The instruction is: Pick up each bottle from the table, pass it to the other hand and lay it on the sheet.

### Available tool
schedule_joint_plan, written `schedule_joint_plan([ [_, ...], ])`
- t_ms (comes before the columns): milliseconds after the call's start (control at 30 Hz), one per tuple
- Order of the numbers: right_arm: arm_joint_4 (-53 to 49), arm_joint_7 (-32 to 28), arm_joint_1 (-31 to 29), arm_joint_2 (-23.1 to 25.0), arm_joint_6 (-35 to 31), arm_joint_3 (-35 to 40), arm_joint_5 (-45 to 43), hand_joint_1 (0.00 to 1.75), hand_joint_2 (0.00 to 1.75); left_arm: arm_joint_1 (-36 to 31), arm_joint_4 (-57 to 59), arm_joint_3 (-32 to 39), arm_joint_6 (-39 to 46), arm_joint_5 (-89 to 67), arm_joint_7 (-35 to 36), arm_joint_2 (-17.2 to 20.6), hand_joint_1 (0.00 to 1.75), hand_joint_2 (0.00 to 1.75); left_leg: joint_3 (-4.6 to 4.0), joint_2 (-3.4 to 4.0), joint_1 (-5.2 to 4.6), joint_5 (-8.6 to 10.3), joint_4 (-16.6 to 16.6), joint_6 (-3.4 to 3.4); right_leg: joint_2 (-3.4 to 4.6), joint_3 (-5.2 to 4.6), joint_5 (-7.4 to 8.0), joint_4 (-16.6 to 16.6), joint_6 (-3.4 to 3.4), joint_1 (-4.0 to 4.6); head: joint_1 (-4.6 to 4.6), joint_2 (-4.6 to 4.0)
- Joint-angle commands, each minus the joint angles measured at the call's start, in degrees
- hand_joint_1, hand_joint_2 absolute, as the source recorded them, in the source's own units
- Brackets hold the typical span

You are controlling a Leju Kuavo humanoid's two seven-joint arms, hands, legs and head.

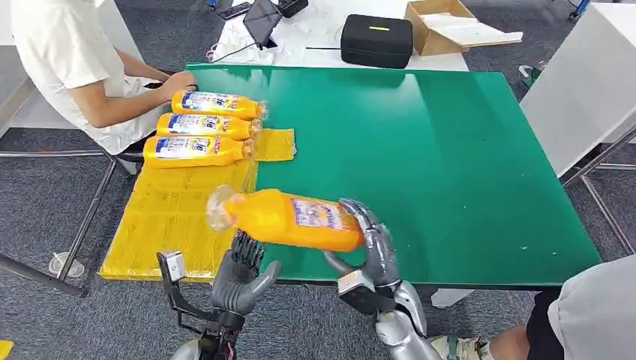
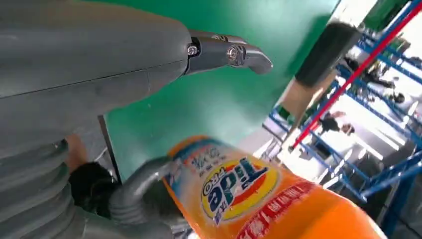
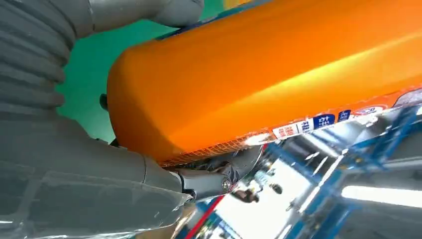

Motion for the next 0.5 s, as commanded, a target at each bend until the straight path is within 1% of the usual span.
schedule_joint_plan([
  [33,8.3,-1.4,-5.3,1.1,1.2,6.3,-2.5,1.75,1.75,-3.3,2.1,0.9,-6.7,6.7,4.8,-0.5,0.0,1.75,0.29,0.1,0.02,-0.12,0.0,0.0,0.12,0.26,-0.07,0.0,-0.09,0.03,0.02,0.0],
  [100,10.5,-2.0,-6.3,1.9,1.9,7.1,-2.7,1.75,1.75,-4.2,1.8,1.9,-6.8,7.3,4.2,-0.9,0.0,1.75,0.13,0.08,0.01,-0.04,0.0,0.0,0.1,0.11,0.0,0.0,-0.05,0.02,0.0,0.0],
  [200,12.7,-2.3,-7.1,3.0,2.3,8.4,-3.3,1.75,1.75,-5.2,0.7,3.1,-5.6,7.1,3.4,-1.2,0.0,1.75,0.22,0.12,0.04,-0.1,0.0,-0.01,0.14,0.21,-0.04,0.0,-0.11,0.05,0.02,0.0],
  [333,16.7,-2.1,-8.2,3.8,3.0,8.1,-5.6,1.75,1.75,-5.9,-1.7,2.8,-0.3,-0.5,-2.4,-1.3,0.0,1.75,0.09,0.03,0.03,-0.02,0.0,-0.01,0.04,0.09,-0.01,0.0,-0.07,0.03,0.0,0.0],
  [433,18.5,-2.3,-8.5,4.2,3.9,7.1,-7.3,1.75,1.75,-5.3,-3.3,2.2,0.3,-1.1,-2.7,-1.1,0.0,1.75,0.24,0.03,0.04,-0.09,0.0,-0.01,0.05,0.23,-0.07,0.0,-0.1,0.06,0.02,0.0],
  [500,18.5,-2.3,-8.6,4.1,3.9,7.1,-7.4,1.75,1.75,-5.1,-3.3,2.2,0.3,-1.1,-2.7,-1.1,0.0,1.75,0.17,0.02,0.01,-0.05,0.0,0.0,0.04,0.16,-0.04,0.0,-0.07,0.02,0.0,0.0],
])
